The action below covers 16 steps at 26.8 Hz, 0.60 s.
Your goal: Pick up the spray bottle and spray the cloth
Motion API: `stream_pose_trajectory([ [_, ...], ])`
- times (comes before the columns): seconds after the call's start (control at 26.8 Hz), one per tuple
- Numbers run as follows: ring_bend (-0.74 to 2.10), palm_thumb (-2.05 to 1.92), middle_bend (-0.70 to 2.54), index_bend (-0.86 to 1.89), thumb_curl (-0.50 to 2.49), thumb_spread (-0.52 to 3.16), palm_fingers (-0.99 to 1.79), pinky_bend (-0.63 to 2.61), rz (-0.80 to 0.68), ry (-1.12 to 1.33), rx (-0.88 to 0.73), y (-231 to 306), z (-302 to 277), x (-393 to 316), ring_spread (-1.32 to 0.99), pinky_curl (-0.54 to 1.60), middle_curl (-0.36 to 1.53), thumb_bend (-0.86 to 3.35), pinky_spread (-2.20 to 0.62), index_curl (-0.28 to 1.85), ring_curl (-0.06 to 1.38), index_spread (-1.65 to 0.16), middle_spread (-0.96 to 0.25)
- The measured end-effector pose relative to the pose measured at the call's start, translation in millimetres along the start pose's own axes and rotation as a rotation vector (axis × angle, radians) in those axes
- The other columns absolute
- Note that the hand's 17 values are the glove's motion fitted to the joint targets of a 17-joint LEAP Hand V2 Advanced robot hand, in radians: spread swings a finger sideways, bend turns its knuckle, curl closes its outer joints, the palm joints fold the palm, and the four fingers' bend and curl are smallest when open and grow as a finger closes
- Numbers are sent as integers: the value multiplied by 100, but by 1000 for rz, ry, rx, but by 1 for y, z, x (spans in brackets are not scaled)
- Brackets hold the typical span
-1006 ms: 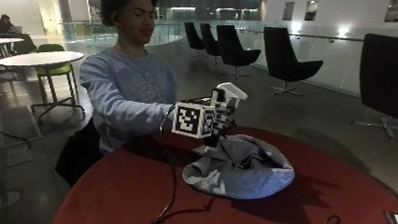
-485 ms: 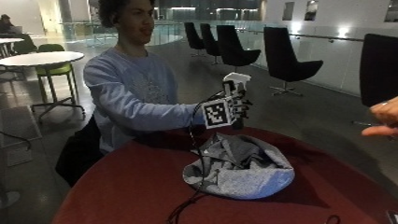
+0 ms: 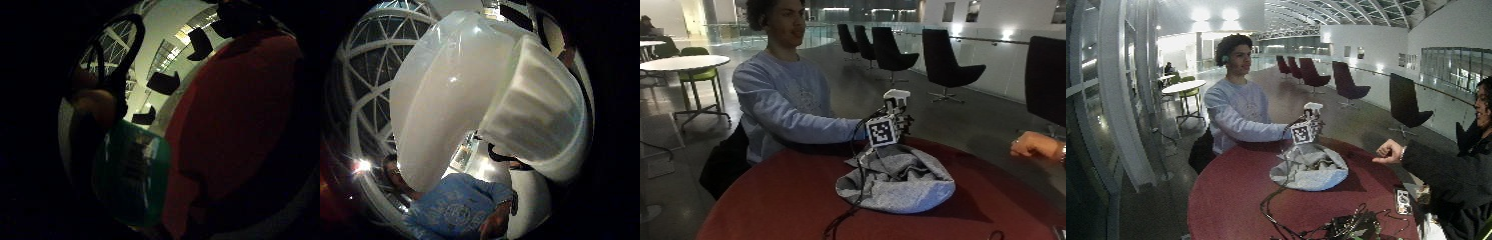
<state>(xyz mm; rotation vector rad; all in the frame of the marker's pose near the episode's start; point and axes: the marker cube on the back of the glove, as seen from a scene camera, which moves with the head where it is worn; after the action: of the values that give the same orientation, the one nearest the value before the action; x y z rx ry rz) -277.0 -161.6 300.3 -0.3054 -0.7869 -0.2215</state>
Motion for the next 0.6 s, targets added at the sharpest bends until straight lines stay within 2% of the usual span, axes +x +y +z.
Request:
stream_pose_trajectory([
  [0.6,48,85,25,19,57,90,111,15,8,26,-9,10,18,25,-7,32,47,-3,10,49,40,-21,-6],
])
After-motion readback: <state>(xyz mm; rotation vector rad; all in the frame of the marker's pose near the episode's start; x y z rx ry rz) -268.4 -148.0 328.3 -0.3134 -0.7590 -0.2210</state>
